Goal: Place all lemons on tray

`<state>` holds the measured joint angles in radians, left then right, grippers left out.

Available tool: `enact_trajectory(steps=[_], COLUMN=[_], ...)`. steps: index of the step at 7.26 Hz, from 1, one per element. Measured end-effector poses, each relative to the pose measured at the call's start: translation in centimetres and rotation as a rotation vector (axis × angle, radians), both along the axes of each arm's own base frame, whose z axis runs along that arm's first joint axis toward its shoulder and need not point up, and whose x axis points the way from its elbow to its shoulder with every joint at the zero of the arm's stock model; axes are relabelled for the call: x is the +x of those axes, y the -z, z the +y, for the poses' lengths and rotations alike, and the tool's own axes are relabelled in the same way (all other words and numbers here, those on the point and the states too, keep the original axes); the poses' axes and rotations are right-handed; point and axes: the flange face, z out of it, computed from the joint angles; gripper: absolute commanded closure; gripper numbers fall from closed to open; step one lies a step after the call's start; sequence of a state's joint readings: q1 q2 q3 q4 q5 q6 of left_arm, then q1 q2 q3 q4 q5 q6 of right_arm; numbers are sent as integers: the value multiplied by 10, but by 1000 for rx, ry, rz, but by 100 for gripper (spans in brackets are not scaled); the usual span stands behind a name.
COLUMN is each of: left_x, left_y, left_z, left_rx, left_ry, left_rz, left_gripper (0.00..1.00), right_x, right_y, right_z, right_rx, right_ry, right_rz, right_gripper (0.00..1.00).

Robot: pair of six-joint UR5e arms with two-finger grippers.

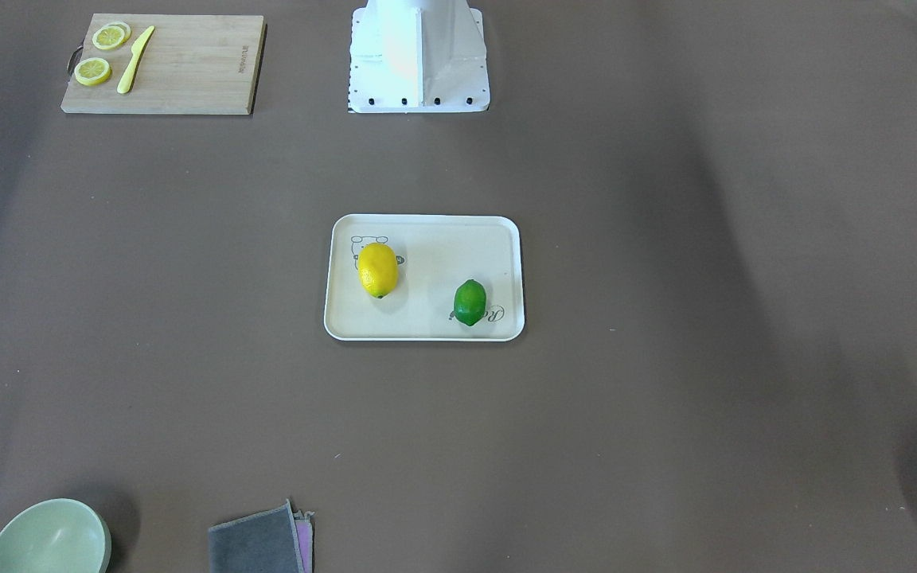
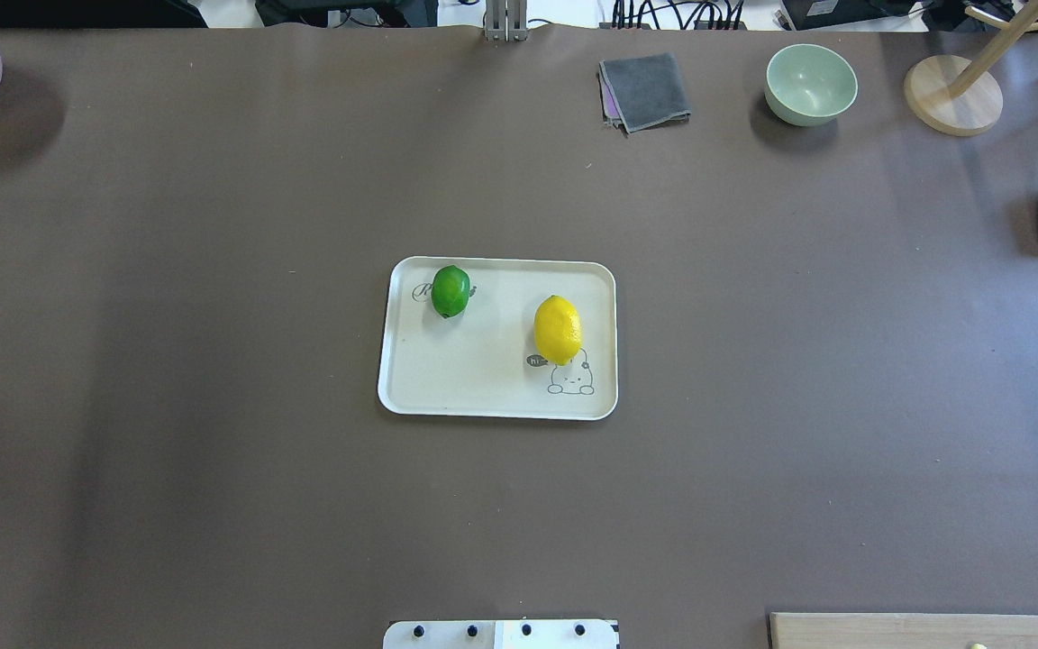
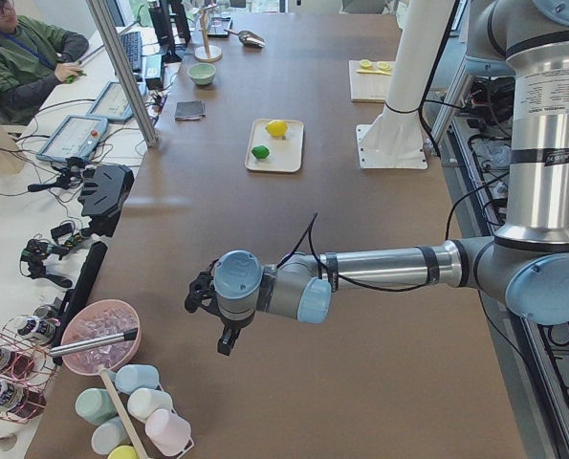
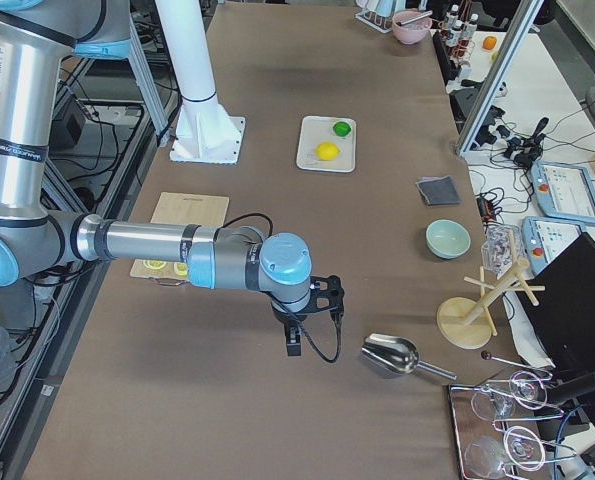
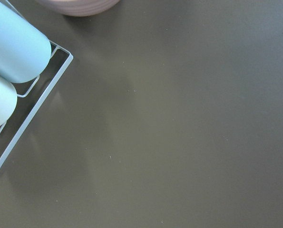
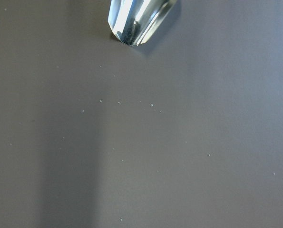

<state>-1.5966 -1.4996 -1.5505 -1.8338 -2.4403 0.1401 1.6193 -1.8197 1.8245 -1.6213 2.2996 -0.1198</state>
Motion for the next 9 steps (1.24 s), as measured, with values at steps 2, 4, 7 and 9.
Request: enact_trajectory(steps=[2,4,7,9], left_x=[-3,0,-9,-9], left_y=[22,47,52,58], left_z=[13,8,16,16], left_rx=[-120,-161,-159,-132], left_ry=[4,-5,10,11], left_rz=[23,-11,-55,-56], left_gripper=[2,2,2,2], right_x=[-1,-1,-1,-1], right_y=[-19,-25,-27,-27], right_z=[4,3,6,7], right_rx=[-59,-70,-74,-76], right_ry=[4,6,6,6], right_rz=[9,7,5,4], right_gripper=[0,0,0,0])
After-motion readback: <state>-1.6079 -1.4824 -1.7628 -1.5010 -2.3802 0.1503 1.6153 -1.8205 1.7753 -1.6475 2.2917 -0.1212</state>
